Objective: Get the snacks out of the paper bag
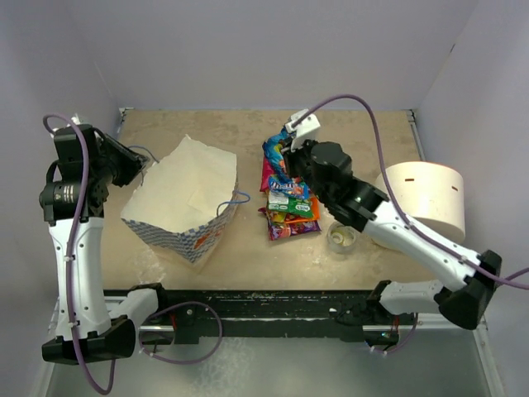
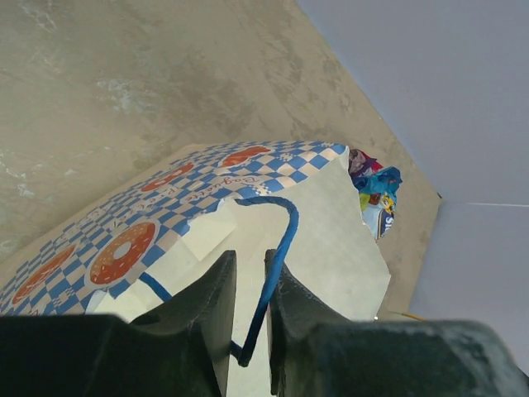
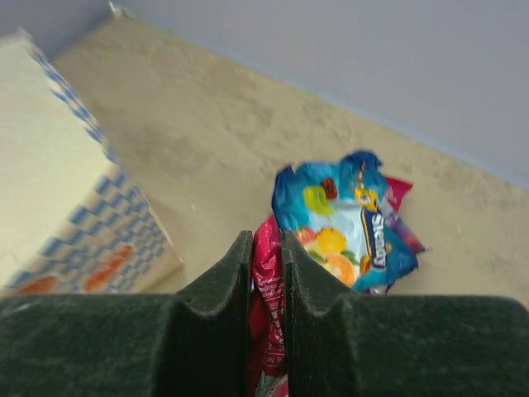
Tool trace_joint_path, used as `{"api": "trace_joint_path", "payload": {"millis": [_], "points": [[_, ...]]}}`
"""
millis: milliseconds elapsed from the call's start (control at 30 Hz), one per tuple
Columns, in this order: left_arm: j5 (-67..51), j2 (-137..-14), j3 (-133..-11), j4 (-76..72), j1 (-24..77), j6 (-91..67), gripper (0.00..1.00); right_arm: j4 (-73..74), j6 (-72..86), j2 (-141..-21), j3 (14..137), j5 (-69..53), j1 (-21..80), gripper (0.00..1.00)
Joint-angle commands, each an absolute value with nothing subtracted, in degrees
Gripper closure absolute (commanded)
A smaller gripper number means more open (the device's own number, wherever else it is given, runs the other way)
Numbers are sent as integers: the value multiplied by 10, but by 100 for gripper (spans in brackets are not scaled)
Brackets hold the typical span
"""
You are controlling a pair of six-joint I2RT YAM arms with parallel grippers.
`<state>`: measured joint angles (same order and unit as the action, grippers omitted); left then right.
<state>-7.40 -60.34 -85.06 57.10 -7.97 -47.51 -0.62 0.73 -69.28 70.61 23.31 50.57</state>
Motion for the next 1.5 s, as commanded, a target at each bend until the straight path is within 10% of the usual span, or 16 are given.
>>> {"api": "trace_joint_path", "payload": {"millis": [0, 700, 1067, 1467], "points": [[-46, -579, -873, 577, -83, -462, 69, 16, 20, -747, 703, 190, 471, 100], [-31, -565, -1043, 679, -83, -365, 4, -148, -67, -928, 644, 110, 415, 100], [-46, -580, -1114, 690, -83, -334, 0, -171, -80, -952, 615, 127, 413, 100], [-67, -590, -1151, 693, -83, -324, 1, -136, -75, -955, 633, 140, 411, 75]]}}
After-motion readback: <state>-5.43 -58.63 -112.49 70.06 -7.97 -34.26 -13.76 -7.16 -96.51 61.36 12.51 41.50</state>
